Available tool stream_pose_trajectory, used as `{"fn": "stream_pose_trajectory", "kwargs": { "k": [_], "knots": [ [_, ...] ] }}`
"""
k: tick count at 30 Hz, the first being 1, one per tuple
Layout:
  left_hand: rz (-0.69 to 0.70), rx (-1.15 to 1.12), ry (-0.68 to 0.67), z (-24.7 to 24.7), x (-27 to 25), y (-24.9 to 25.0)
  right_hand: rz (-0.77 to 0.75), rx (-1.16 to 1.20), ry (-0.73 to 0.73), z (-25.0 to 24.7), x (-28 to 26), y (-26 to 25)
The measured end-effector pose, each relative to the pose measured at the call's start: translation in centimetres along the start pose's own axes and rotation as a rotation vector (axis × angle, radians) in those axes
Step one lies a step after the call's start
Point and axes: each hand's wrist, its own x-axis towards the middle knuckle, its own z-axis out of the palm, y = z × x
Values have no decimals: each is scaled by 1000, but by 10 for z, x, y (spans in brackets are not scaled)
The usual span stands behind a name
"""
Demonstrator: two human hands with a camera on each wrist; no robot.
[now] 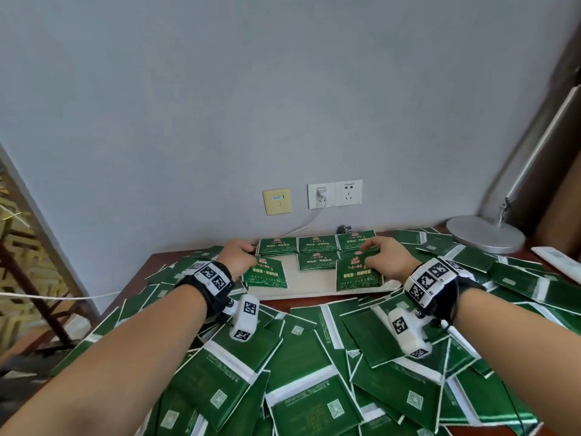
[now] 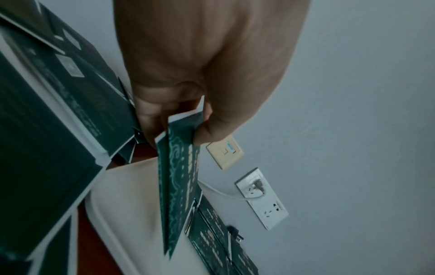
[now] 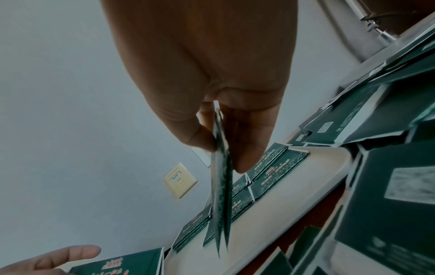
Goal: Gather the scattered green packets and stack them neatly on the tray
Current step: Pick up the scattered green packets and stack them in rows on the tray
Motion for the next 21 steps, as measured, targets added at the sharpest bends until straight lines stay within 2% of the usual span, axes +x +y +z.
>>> {"fn": "stream_pose_trajectory", "kwargs": {
  "k": [5,12,21],
  "knots": [
    [-20,-23,-2,9,33,-6,18,16,38,7,33,-2],
    [34,-17,74,25,75,-20,49,20,94,27,78,2],
    [2,-24,48,45,117,-30,93,154,65,45,123,11]
  ]
}}
